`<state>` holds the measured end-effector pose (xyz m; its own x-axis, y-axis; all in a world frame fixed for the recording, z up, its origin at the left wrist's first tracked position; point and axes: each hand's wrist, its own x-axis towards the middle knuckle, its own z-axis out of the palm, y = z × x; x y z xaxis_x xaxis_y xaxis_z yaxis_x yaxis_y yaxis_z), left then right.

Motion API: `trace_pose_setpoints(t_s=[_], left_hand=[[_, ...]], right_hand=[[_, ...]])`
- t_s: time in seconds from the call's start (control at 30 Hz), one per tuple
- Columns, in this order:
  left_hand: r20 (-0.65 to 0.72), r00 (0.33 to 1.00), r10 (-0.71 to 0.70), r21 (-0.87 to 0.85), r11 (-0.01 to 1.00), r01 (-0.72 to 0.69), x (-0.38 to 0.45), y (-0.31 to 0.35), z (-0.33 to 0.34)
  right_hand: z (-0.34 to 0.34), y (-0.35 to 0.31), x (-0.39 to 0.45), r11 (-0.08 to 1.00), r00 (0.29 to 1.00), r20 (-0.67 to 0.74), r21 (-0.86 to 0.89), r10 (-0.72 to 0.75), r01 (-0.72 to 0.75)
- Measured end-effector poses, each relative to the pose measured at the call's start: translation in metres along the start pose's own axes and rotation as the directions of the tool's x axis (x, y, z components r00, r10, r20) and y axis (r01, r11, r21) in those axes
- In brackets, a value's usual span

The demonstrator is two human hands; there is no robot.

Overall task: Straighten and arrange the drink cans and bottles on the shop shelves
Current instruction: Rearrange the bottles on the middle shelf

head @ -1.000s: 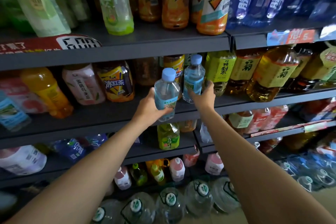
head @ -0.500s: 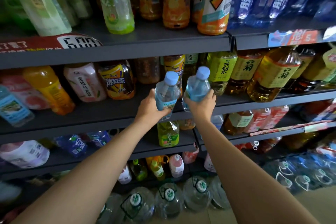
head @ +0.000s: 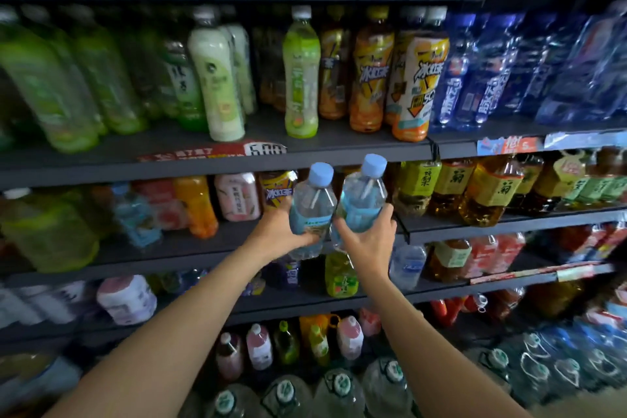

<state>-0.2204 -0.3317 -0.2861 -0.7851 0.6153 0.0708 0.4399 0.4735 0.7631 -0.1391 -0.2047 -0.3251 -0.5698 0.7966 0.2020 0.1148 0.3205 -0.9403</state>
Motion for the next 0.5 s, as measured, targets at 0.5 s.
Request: trace_pose_setpoints(t_s=[0.5], left_hand=[[-0.384, 0.910, 0.157, -0.259, 0.927, -0.269, -0.080, 0.049, -0.245]], right_hand=[[0.072, -0.249, -0.096, 0.887, 0.901, -0.185, 0.185, -0.392, 0.424]])
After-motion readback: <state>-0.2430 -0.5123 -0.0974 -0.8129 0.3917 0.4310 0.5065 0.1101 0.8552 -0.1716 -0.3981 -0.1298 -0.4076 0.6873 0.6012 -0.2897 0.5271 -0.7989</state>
